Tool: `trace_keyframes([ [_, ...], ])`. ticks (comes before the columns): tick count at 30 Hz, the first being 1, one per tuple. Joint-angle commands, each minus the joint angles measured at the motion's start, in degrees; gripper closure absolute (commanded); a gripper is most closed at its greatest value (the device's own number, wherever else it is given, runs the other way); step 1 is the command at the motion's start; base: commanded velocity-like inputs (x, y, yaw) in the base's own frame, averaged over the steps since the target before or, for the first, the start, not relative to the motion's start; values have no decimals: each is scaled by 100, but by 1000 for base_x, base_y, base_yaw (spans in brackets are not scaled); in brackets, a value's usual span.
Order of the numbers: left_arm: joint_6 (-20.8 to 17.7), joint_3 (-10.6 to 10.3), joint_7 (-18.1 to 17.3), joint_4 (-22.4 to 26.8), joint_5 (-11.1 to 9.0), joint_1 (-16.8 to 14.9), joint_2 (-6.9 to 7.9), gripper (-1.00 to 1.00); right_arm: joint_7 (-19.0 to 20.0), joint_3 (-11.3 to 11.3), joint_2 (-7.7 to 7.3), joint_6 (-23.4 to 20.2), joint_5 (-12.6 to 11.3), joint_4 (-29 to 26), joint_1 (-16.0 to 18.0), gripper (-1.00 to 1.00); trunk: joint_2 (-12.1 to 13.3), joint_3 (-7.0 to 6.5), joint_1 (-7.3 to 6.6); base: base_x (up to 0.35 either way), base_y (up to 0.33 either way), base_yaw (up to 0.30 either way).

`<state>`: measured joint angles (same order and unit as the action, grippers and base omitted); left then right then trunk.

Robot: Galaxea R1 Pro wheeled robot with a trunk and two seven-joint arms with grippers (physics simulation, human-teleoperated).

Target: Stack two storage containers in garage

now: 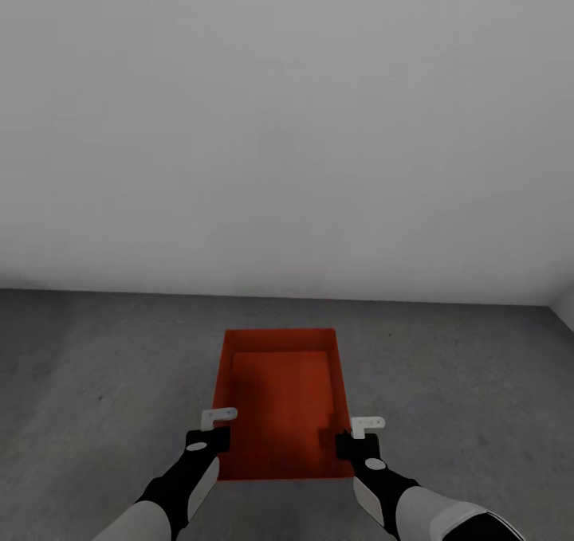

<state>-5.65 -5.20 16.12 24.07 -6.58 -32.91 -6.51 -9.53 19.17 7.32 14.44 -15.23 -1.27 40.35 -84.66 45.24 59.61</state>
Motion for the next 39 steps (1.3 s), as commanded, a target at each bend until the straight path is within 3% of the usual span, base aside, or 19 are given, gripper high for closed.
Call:
trace_keyframes([
  [1,-40,130,84,29,16,-5,194,100,-22,-141,-1,14,-42,4,0,100,-2,4,0,0,0,0],
  [11,-41,131,84,28,16,-5,194,100,-22,-141,7,18,-42,4,0,100,-2,4,0,0,0,0],
  [39,-57,126,84,19,16,-5,194,100,-22,-141,4,22,-45,4,0,100,-1125,507,615,0,0,0],
])
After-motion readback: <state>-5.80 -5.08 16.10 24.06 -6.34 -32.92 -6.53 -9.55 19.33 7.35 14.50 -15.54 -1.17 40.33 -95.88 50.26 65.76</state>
